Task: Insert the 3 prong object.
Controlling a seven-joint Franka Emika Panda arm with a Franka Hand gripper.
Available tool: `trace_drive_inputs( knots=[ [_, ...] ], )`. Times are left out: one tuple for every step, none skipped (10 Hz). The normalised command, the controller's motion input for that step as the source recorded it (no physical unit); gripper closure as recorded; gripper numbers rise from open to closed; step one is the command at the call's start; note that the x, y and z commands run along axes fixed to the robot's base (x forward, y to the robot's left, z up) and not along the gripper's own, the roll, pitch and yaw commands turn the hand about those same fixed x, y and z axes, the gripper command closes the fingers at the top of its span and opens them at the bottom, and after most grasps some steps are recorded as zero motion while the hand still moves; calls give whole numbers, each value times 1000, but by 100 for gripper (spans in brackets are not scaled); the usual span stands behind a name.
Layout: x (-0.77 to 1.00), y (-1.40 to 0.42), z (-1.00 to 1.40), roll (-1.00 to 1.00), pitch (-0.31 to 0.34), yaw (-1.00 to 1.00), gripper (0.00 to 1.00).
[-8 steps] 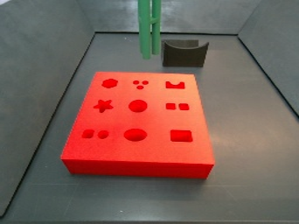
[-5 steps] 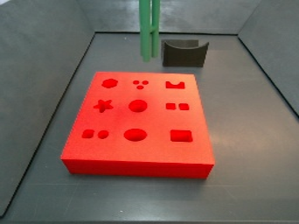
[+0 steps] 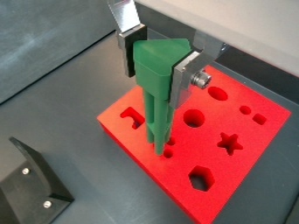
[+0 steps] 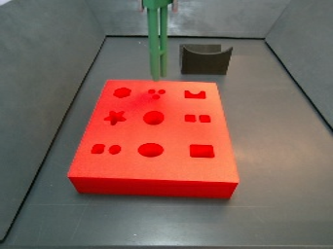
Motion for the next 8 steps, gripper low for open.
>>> trace_drive_inputs(
  knots=[
    [-94,0,-80,-346,-124,409,100],
    [-74,0,-57,-361,-131,477,100],
    [0,-46,-86,-259,-124,443,100],
    [20,-49,-134,-156,-83,300,100],
    [117,-31,-189,-30,-49,60,100],
    [111,0,-331,47,-91,0,100],
    [83,0,-331,129,-89,0,100],
    [20,0,-291,166,-41,0,100]
  ],
)
